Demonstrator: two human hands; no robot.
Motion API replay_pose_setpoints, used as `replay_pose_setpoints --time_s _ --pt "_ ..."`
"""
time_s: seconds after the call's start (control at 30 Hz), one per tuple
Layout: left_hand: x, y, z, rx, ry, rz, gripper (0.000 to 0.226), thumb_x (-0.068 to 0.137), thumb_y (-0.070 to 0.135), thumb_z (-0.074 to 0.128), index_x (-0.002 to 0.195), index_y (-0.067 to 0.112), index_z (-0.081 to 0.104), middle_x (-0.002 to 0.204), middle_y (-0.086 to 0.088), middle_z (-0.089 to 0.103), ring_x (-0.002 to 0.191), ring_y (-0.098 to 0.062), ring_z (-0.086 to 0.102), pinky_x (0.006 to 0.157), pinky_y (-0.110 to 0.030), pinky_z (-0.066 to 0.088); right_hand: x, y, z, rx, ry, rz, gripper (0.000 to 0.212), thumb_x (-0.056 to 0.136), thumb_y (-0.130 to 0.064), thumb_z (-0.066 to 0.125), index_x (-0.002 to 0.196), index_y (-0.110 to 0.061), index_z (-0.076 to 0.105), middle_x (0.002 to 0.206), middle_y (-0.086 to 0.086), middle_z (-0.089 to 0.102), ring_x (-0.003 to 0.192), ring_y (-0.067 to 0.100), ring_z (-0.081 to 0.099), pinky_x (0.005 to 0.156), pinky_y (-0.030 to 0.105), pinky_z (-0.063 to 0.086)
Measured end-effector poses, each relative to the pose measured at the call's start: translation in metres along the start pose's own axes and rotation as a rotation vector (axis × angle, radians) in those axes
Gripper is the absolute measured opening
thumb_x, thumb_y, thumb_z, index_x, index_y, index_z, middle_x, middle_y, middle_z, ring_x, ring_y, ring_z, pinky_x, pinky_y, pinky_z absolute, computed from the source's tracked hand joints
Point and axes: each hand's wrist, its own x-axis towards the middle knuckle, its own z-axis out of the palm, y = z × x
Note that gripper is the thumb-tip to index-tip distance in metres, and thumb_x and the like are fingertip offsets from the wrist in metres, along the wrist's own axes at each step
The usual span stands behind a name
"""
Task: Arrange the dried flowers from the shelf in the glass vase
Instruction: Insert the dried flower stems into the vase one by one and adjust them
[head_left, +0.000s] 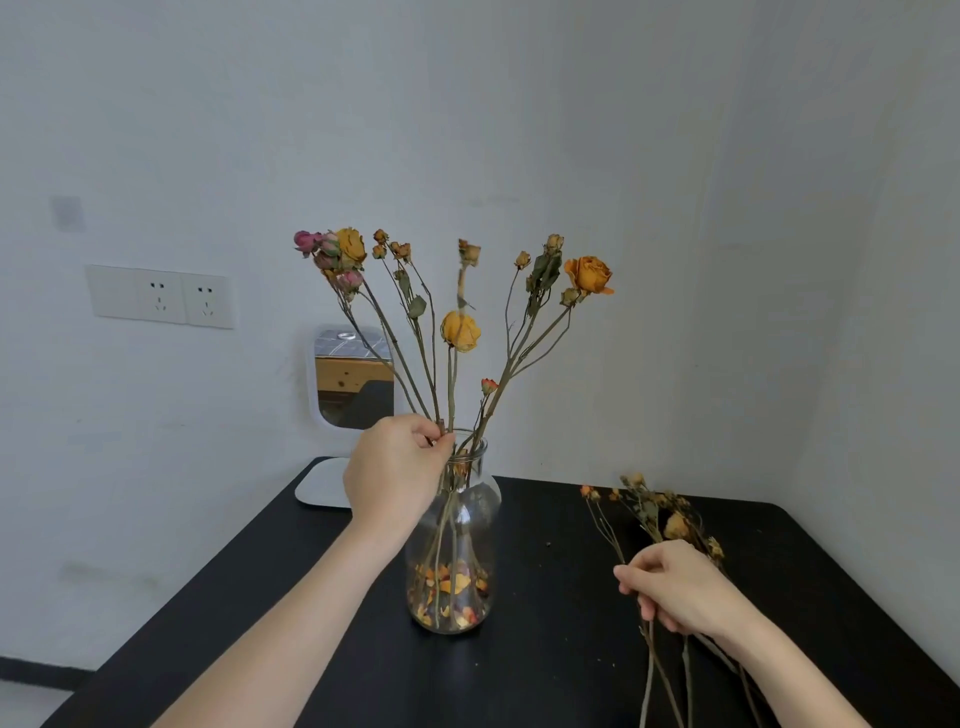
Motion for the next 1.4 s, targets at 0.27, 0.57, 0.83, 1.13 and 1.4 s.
replay_pose_setpoints --time_s 0.27,0.57,0.83,1.13,1.4 --pt "-0.004 -0.003 0.002 0.026 -0.008 0.032 0.012 0.083 0.034 0.065 0.089 0.024 0.068 0.063 0.011 0.055 0.056 -0.004 0.052 0.047 -0.015 0.036 0.003 0.0 -0.002 -0.004 0.017 -0.024 0.02 0.092 -0.025 0.056 0.08 -0.013 0.067 0.046 -0.005 0.056 0.036 0.003 0.044 0.044 0.014 0.04" --pt "-0.029 -0.042 0.008 -0.153 -0.017 0.005 0.024 0.08 0.034 0.068 0.092 0.027 0.048 0.082 0.01 0.056 0.076 -0.009 0.056 0.062 -0.02 0.044 0.001 -0.013 -0.009 0.124 0.057 -0.12 0.022 0.093 -0.025 0.055 0.081 -0.011 0.067 0.045 -0.004 0.056 0.035 0.004 0.043 0.041 0.017 0.036" --pt "-0.004 -0.051 0.023 -0.437 -0.544 -0.203 0.051 0.08 0.026 0.07 0.12 0.035 0.039 0.117 0.019 0.045 0.111 -0.001 0.039 0.091 -0.024 0.03 -0.001 -0.055 -0.025 0.449 0.144 -0.302 0.024 0.093 -0.026 0.051 0.083 -0.009 0.064 0.051 -0.001 0.054 0.037 0.007 0.037 0.037 0.014 0.029" --pt "0.004 -0.046 0.034 -0.405 -0.506 -0.165 0.054 0.073 0.031 0.077 0.115 0.036 0.043 0.106 0.022 0.049 0.102 -0.001 0.043 0.087 -0.022 0.034 0.002 -0.11 -0.042 0.741 0.346 -0.6 0.023 0.096 -0.028 0.048 0.08 -0.02 0.063 0.055 -0.006 0.055 0.042 0.007 0.04 0.039 0.013 0.031" --pt "0.0 -0.049 0.047 -0.386 -0.398 -0.149 0.065 0.07 0.035 0.078 0.123 0.03 0.041 0.121 0.01 0.048 0.114 -0.008 0.041 0.092 -0.027 0.034 0.003 -0.145 -0.046 0.884 0.491 -0.807 0.023 0.098 -0.027 0.046 0.079 -0.025 0.06 0.057 -0.008 0.054 0.043 0.006 0.038 0.038 0.015 0.029"
